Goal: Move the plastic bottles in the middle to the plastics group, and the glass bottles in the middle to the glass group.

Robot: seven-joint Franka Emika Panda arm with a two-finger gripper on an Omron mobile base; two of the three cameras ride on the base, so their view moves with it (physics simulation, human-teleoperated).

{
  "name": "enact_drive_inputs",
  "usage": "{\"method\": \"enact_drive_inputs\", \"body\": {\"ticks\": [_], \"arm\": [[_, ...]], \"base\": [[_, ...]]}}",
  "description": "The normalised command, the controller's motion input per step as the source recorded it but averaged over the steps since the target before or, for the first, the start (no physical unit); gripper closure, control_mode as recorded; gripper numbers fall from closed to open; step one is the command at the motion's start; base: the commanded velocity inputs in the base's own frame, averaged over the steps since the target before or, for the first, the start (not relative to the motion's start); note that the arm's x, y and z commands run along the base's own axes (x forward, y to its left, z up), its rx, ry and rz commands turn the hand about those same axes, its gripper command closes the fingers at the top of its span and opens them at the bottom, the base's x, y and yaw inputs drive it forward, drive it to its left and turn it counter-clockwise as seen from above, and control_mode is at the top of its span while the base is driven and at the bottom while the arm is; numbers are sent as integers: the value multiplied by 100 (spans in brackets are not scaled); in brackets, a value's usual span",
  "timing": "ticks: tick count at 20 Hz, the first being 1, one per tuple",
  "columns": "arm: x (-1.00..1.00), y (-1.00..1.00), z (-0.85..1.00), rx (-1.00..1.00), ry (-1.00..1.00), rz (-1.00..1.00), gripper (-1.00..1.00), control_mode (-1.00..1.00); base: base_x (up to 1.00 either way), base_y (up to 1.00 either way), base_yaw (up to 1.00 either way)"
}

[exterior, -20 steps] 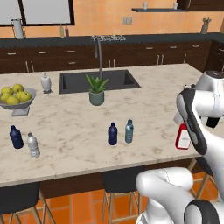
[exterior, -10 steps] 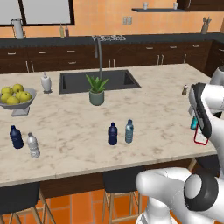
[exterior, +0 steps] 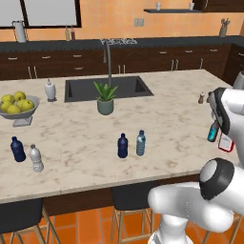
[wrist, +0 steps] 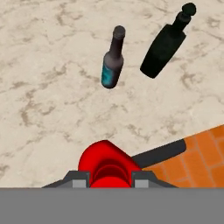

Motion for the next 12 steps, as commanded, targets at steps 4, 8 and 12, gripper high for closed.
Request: {"method": "enact_drive_inputs", "body": {"ticks": [4,8,12], "arm": [[36,-13,-19,2,-16,0,100,-100],[32,-4,-30,0,-10,-1,100,-100],[30,-5,-31,0,-1,0,100,-100]], "base": [[0,0,0],[0,0,0],[0,0,0]]}}
